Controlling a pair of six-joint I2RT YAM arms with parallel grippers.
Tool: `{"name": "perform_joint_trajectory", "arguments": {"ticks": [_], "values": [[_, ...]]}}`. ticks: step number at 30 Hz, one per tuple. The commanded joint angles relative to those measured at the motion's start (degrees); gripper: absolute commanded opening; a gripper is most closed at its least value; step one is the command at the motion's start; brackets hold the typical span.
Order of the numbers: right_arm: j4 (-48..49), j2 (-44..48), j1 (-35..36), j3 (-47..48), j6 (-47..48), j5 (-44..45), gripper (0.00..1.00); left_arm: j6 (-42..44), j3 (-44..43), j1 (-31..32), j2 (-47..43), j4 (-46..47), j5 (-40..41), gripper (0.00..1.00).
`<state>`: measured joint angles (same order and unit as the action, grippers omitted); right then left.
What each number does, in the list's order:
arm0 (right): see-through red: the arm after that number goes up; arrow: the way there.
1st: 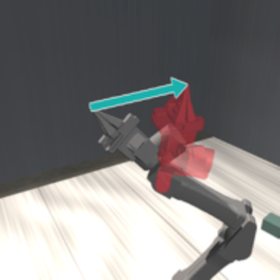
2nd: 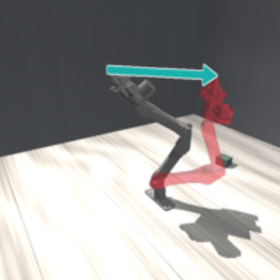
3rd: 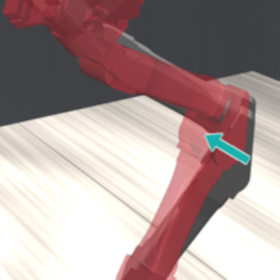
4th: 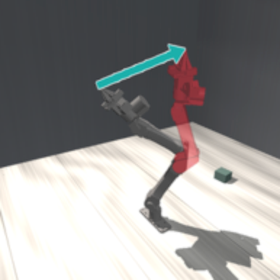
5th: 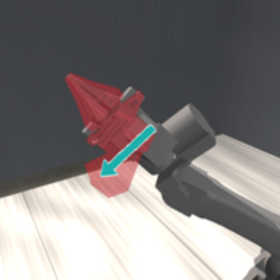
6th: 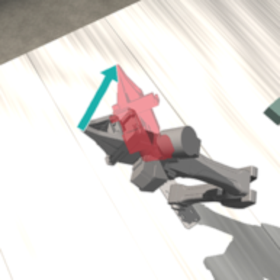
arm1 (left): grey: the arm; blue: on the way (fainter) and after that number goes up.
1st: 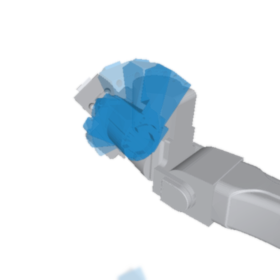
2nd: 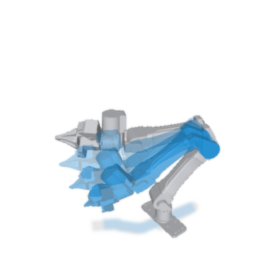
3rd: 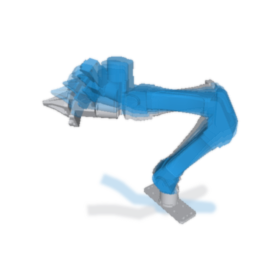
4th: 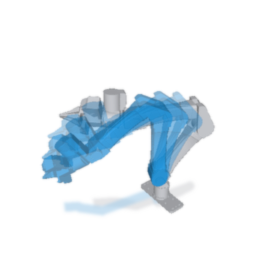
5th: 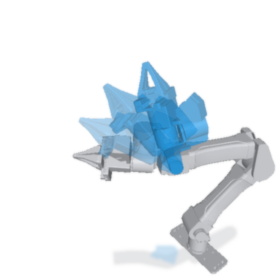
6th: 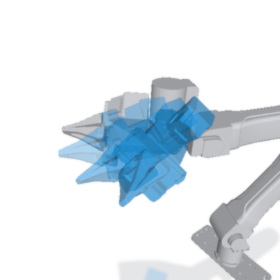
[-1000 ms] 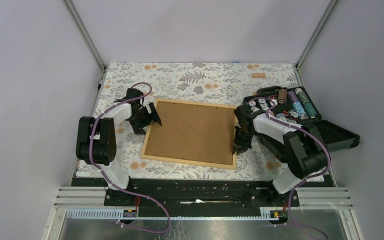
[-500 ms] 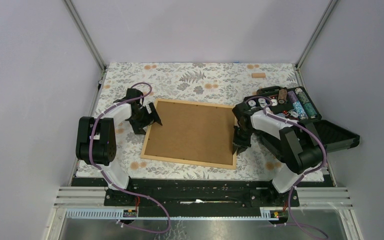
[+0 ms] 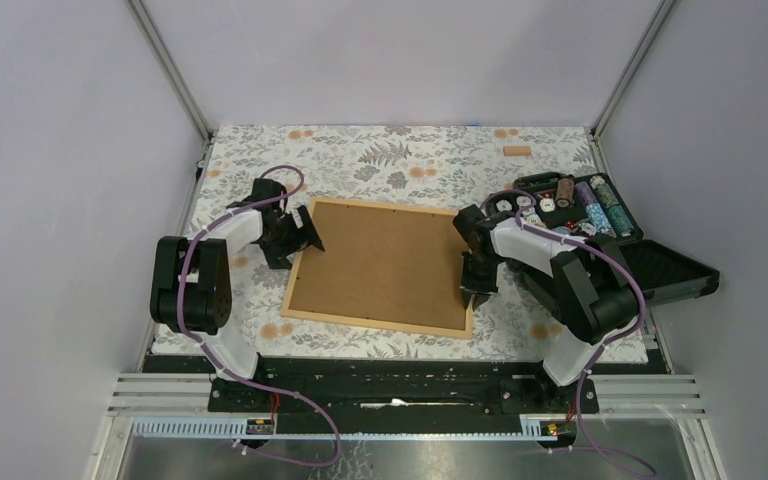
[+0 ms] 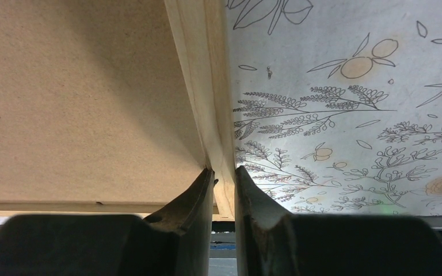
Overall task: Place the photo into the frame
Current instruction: Install the photo frame at the center of the board.
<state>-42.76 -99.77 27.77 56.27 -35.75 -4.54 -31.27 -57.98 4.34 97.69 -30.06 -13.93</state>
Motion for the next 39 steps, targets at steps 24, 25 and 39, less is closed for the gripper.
{"name": "perform_joint_trajectory", "arguments": {"ticks": [24, 25, 39], "values": [[16.6, -26.6, 15.1, 12.3, -16.4, 22.1, 0.35, -2.7, 4.4, 3.2, 3.4, 5.2, -12.8, 0.96], [16.8, -26.2, 15.2, 12.0, -16.4, 22.0, 0.36, -2.6, 4.4, 3.2, 3.3, 5.2, -13.0, 0.96], [16.4, 5.7, 9.9, 7.1, -2.5, 8.4, 0.65, -0.9, 3.7, 2.4, 2.8, 3.5, -10.8, 0.97]]}}
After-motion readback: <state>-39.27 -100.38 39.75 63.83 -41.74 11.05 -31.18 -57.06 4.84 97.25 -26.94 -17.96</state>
